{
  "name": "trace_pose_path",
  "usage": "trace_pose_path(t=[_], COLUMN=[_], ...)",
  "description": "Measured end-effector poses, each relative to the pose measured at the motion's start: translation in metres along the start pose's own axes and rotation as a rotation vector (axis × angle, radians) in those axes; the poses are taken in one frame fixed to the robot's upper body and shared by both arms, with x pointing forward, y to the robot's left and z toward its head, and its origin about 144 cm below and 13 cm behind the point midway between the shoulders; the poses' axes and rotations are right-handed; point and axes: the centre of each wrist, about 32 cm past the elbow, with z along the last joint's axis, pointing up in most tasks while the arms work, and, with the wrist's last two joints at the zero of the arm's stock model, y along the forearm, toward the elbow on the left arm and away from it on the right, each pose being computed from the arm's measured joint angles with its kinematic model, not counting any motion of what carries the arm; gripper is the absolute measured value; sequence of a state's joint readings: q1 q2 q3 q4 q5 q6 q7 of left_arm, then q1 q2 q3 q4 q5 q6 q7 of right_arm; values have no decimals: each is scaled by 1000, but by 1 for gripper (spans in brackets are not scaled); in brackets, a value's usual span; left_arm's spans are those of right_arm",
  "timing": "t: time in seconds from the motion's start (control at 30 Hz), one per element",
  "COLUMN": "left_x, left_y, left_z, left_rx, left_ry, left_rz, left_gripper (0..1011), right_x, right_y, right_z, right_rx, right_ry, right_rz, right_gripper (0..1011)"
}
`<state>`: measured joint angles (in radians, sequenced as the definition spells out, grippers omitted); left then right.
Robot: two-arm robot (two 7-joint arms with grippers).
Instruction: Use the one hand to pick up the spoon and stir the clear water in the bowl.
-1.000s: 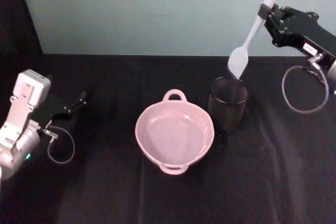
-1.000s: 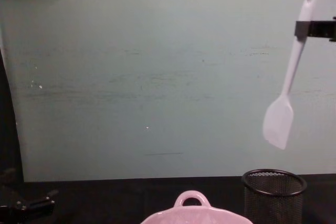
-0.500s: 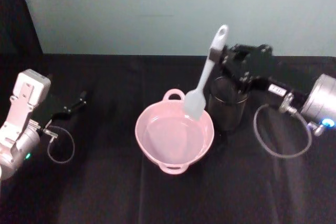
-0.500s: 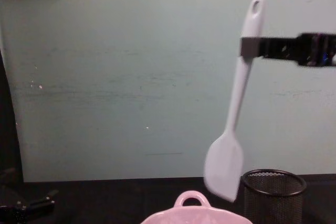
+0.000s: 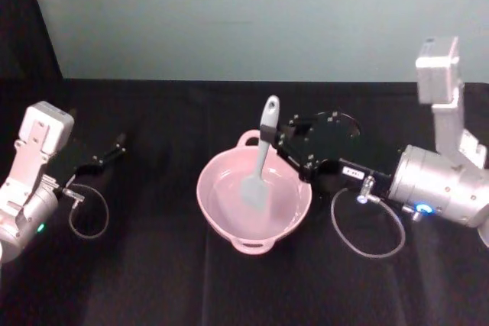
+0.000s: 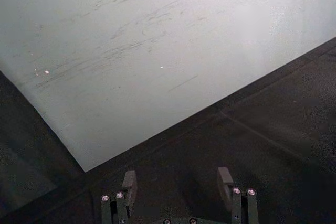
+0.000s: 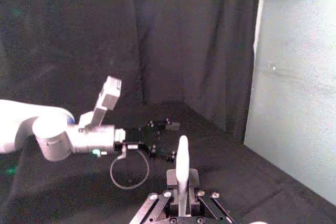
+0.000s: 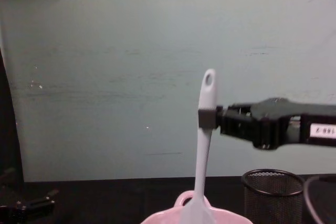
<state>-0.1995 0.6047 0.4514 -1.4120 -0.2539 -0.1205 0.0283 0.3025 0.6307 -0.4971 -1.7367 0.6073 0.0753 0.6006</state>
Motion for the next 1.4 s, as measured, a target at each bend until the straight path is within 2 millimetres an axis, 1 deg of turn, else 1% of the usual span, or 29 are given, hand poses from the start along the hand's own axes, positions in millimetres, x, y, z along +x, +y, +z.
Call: trace_pose_path(t=[0.13, 0.37, 0.63, 0.87, 1.0, 1.2, 1.4], left_x=[0, 0, 0, 0, 0, 0, 0], left_y=[0, 0, 0, 0, 0, 0, 0], left_z=[0, 0, 0, 0, 0, 0, 0], left_rx=[0, 0, 0, 0, 0, 0, 0], left_ry=[0, 0, 0, 0, 0, 0, 0], left_rz=[0, 0, 0, 0, 0, 0, 0], left_gripper=[1011, 1011, 1011, 1011, 1011, 1011, 1011], right_x=[1, 3, -2, -6, -6, -5, -2], right_y=[3, 3, 10, 24, 35, 54, 65], right_z=[-6, -16, -28, -37, -45, -58, -63], right_rx=[-19, -48, -52, -38, -24, -1, 12], right_ry=[-12, -22, 6, 24, 17, 10, -15], right_rz=[2, 1, 29, 39, 7, -79, -176], right_gripper=[109, 109, 109, 109, 109, 109, 109])
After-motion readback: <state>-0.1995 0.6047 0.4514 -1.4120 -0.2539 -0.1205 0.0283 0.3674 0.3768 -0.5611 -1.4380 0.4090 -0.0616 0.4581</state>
